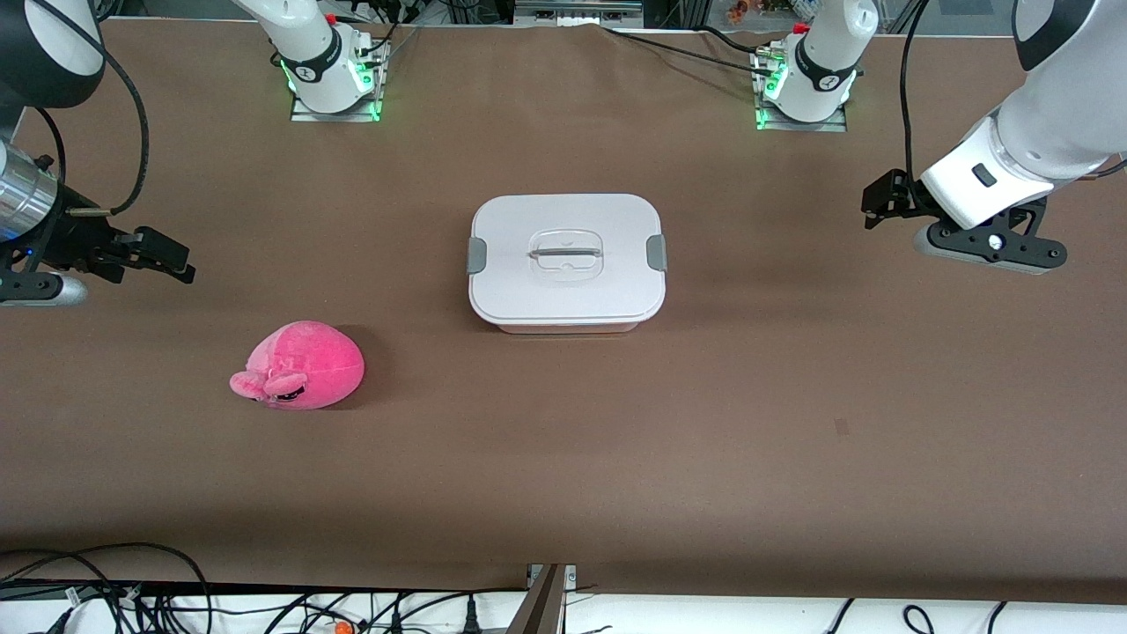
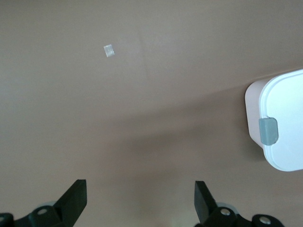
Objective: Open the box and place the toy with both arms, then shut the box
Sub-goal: 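Reach the left gripper to the lid handle while the right gripper reaches the toy, then grasp the lid handle with the left gripper while the right gripper grasps the toy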
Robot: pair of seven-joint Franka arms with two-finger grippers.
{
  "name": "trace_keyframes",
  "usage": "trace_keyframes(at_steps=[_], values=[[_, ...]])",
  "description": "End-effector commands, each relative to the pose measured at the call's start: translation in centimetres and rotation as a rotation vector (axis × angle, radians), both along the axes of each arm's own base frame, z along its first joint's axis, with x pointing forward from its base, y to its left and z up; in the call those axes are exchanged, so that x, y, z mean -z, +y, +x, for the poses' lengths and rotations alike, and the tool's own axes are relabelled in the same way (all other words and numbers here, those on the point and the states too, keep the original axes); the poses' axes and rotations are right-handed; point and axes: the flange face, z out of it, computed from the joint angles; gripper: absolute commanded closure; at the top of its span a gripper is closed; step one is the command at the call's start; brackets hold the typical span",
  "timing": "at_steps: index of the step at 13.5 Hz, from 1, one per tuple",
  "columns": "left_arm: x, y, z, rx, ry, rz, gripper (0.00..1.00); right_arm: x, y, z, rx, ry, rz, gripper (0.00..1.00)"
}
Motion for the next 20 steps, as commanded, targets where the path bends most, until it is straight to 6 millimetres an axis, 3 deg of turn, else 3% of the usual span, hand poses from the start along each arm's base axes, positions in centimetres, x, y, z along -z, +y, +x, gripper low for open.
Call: trace_keyframes(at_steps=[1,3,5,7,8,11,12,13,14,15,16,17,20], values=[[-0.3,-2.9,-0.6,0.12,0.023,-0.042,0.0,-0.2,0.7,-0.1,-0.029,0.006,-0.024,0.0],[0.3,-4.9,-0.8,0.397,0.039,-0.089,0.0,0.5,0.5,-0.1,-0.036,0.03,-0.03,0.0],[2.0,-6.6,-0.8,0.522,0.08,-0.142,0.0,1.3,0.4,-0.1,-0.041,0.057,-0.033,0.0],[3.9,-8.7,-1.4,0.621,0.147,-0.164,0.0,5.7,0.2,1.4,-0.037,0.129,-0.047,0.0],[5.0,-10.8,-1.8,0.689,0.173,-0.178,0.0,6.8,0.0,1.9,-0.034,0.131,-0.049,0.0],[13.0,-20.7,-2.6,1.013,0.244,-0.241,0.0,11.7,1.1,3.8,-0.041,0.143,-0.042,0.0],[14.8,-23.7,-3.1,1.077,0.219,-0.248,0.0,13.7,2.1,4.5,-0.043,0.14,-0.044,0.0],[16.2,-25.7,-3.2,1.105,0.19,-0.256,0.0,15.2,3.8,5.0,-0.061,0.13,-0.046,0.0],[16.0,-28.1,-3.5,1.135,0.106,-0.264,0.0,17.9,4.4,5.8,-0.067,0.128,-0.047,0.0],[16.7,-32.7,-4.9,1.222,0.006,-0.283,0.0,20.8,5.0,6.3,-0.074,0.12,-0.052,0.0],[17.8,-35.9,-6.5,1.309,-0.029,-0.305,0.0,21.6,5.1,6.5,-0.075,0.114,-0.053,0.0],[18.2,-37.4,-7.5,1.333,-0.052,-0.315,0.0,22.1,5.1,6.5,-0.075,0.113,-0.053,0.0],[18.2,-37.3,-7.2,1.342,-0.07,-0.316,0.05,23.9,5.3,7.0,-0.082,0.096,-0.055,0.0]])
